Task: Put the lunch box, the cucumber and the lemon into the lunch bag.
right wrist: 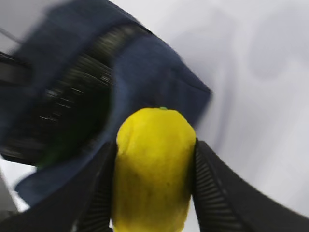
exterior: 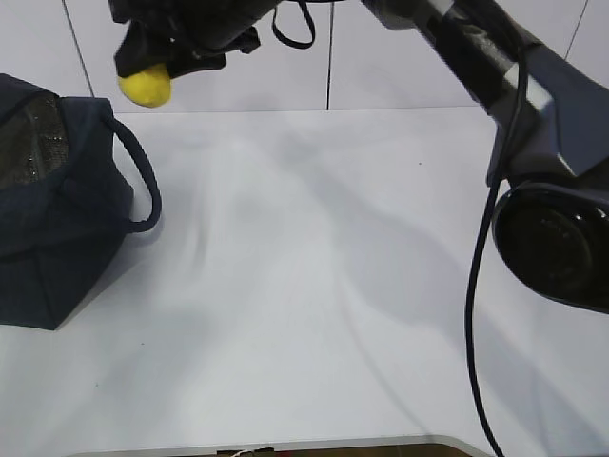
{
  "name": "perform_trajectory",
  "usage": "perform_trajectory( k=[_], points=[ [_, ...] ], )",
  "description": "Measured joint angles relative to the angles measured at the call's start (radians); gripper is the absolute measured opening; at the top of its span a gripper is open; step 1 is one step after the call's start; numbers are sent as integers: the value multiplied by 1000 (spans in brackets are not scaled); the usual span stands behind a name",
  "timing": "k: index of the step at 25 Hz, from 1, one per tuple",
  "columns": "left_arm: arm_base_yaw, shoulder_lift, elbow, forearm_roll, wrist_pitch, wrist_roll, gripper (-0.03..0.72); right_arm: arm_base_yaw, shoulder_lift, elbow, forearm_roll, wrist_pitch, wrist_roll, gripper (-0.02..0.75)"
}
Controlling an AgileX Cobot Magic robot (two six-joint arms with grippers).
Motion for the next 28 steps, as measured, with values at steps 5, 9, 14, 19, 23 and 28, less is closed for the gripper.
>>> perform_trajectory(
  k=[5,9,14,19,23,28],
  points=[
    [0,0,0,0,0,0,-14,47,12,-4,155,-125,-139,356],
    [0,0,0,0,0,0,-14,100,37,-4,185,-223,-265,356],
    [0,0,0,-12,4,0,-14,138,72,-4,203,-349,-367,356],
    [0,0,0,-67,25,13,-14,145,134,-4,207,-380,-392,386],
    [0,0,0,-92,31,22,-14,145,152,-2,205,-380,-397,417],
    [0,0,0,-109,32,30,-13,145,152,-2,205,-387,-406,429]
  ],
)
